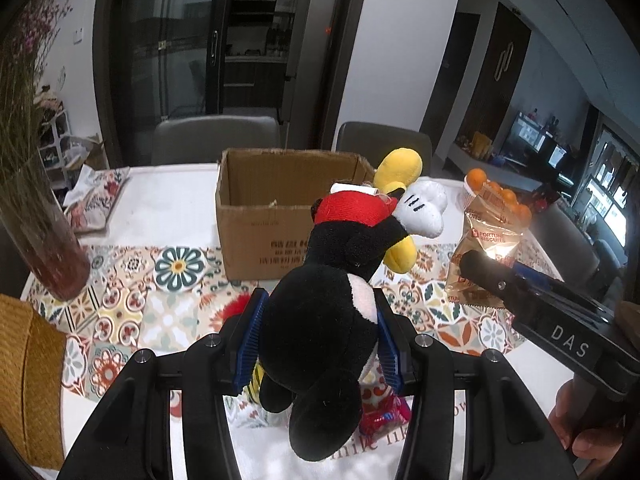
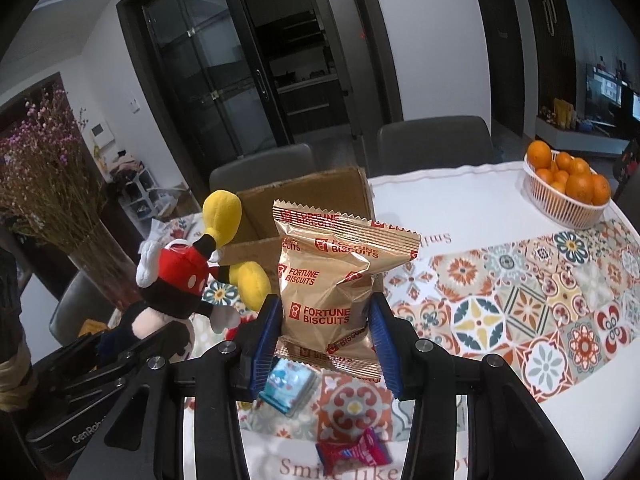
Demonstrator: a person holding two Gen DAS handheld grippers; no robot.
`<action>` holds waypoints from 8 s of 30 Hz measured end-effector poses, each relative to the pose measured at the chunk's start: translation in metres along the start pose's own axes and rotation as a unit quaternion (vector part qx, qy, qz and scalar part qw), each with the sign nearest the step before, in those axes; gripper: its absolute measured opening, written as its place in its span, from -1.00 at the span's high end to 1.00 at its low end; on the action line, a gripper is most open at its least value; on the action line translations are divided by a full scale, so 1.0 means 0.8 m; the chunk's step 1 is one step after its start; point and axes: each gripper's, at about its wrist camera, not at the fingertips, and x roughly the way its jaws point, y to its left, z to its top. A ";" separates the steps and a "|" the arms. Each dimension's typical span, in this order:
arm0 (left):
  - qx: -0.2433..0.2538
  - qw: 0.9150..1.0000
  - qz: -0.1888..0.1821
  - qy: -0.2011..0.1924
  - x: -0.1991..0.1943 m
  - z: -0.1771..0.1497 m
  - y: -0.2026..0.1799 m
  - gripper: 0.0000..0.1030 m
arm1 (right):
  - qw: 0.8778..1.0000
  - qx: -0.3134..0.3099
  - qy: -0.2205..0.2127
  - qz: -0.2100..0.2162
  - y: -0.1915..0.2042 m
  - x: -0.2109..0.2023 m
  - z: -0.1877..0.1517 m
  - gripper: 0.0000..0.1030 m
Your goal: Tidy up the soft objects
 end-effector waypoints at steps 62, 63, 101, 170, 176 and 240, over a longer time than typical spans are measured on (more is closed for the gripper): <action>0.148 0.986 0.044 0.056 0.213 0.173 0.027 0.04 | 0.998 0.000 0.069 0.011 -0.003 0.233 0.146 0.10; 0.149 0.986 0.045 0.059 0.218 0.173 0.026 0.03 | 0.997 0.002 0.075 0.013 -0.005 0.239 0.144 0.10; 0.105 0.992 0.055 0.042 0.133 0.134 0.038 -0.45 | 0.999 -0.040 0.021 -0.021 0.030 0.134 0.123 -0.31; 0.062 0.975 -0.067 0.203 0.200 -0.022 0.101 -0.55 | 0.965 0.157 0.205 -0.049 0.045 0.211 -0.139 -0.31; 0.056 0.970 -0.068 0.228 0.224 -0.029 0.103 -0.55 | 0.963 0.161 0.212 -0.053 0.044 0.228 -0.142 -0.31; 0.027 0.997 -0.003 0.073 0.092 -0.012 0.077 0.27 | 0.995 0.062 0.071 -0.021 0.042 0.110 -0.060 -0.15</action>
